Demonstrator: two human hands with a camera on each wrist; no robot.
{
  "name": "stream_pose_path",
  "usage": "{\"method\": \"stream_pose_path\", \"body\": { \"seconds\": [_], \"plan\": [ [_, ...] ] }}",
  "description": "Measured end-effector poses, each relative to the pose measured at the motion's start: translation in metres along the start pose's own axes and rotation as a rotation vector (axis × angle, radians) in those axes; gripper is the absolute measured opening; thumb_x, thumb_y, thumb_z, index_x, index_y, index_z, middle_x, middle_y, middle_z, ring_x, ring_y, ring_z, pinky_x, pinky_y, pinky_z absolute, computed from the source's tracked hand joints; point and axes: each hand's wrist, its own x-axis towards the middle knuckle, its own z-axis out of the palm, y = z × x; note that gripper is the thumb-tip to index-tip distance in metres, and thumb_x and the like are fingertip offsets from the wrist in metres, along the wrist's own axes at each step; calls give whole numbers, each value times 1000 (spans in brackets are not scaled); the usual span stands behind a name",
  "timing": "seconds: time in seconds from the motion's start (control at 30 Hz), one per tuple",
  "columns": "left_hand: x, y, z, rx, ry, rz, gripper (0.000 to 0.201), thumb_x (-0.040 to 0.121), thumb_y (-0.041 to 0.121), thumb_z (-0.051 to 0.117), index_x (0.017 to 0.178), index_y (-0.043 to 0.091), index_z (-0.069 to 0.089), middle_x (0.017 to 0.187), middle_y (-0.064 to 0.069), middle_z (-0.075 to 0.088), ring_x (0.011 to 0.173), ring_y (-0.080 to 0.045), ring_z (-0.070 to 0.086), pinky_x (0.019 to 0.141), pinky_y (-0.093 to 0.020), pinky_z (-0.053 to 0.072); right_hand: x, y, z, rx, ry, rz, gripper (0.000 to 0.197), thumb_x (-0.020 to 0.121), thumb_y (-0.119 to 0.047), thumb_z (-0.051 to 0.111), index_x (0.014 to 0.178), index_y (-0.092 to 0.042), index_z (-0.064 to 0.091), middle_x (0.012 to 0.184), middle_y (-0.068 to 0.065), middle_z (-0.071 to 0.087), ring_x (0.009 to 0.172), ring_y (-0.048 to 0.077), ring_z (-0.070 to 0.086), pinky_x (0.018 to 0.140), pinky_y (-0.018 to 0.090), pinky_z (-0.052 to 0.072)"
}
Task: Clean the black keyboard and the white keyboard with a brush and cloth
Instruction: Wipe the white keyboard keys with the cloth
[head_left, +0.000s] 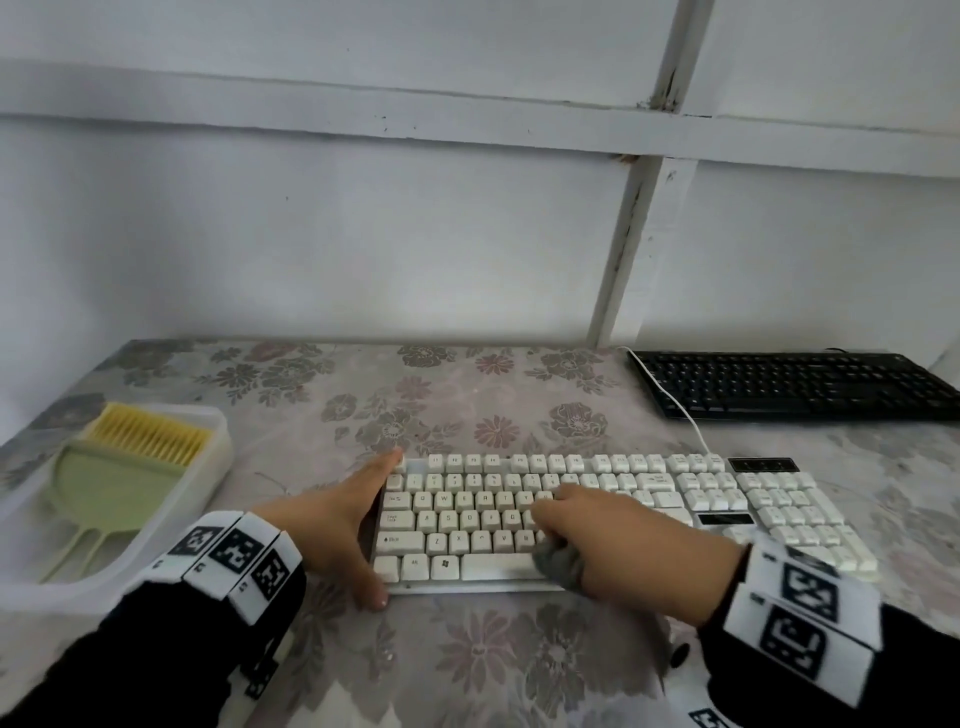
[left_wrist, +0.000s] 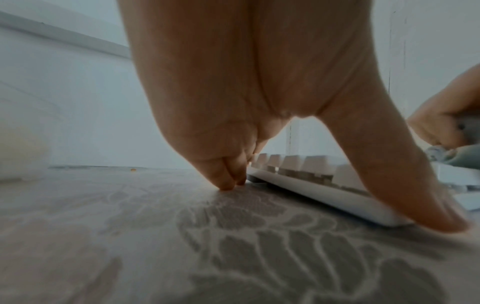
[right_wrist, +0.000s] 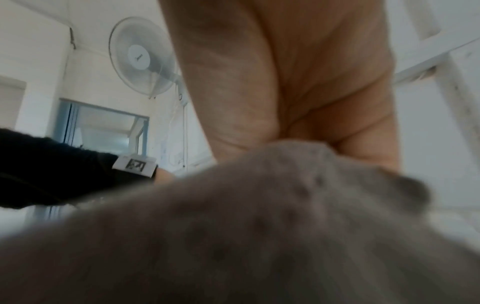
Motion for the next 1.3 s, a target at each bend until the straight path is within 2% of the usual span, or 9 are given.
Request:
{"method": "stream_pose_path", "body": {
  "seconds": [0.1,0.2,0.3,0.47,0.63,0.73,0.87,1.07,1.3],
  "plan": [
    [0,0,-1,11,-22,8,154,35,49,89,139,41,-24,154,13,9,138,-9,22,116,-33,21,4,-15,-10,75,64,-168,17,83,-7,55,96,-18,59,93,-7,41,78,10,48,59,10,32],
    [1,-3,1,31,-17,-12,162,15,62,82,130,50,-32,152,8,22,133,-12,33,112,-35,29,18,-46,-4,82,84,-349,33,83,-10,62,114,-19,66,103,2,48,89,16,51,72,23,39],
    [1,-3,3,75,24,-22,146,35,54,78,126,51,-37,147,4,35,123,-14,46,105,-33,39,34,-72,9,-43,75,-441,31,87,-10,59,115,-17,68,101,8,47,91,28,55,76,34,47],
    [1,-2,3,51,19,-8,141,53,42,83,130,42,-36,152,8,23,130,-8,37,110,-30,32,29,-80,22,-188,71,-429,21,83,1,52,95,1,68,103,17,53,83,38,56,60,40,51],
    [0,1,0,-13,-18,-18,144,50,33,88,139,39,-25,154,12,14,134,-9,29,113,-29,24,10,-58,10,-144,-13,-263,19,87,2,51,101,0,64,108,11,46,94,31,52,77,40,46],
    [0,2,-1,-38,-40,-20,144,49,33,88,140,39,-23,154,14,8,137,-8,23,115,-30,20,0,-35,-7,-91,-58,-190,14,88,-8,54,90,-3,67,95,2,44,83,22,52,73,29,44],
    [0,1,-1,-29,-51,-24,148,42,40,88,138,43,-25,154,14,11,136,-9,26,115,-34,23,2,-30,-22,54,-35,-247,26,87,-14,60,109,-21,72,84,-12,41,81,11,49,62,7,33],
    [0,-1,0,-36,-44,-3,157,16,67,78,134,50,-26,150,13,25,129,-7,37,111,-35,31,23,-38,7,70,64,-415,34,83,-4,62,111,-21,72,92,-1,44,84,17,48,67,22,30],
    [-5,7,-1,-34,-46,3,151,28,55,77,139,40,-24,152,13,15,133,-7,28,112,-27,23,3,-21,20,30,116,-322,28,88,-13,60,110,-26,71,104,-5,60,96,17,53,80,27,48]
  ]
}}
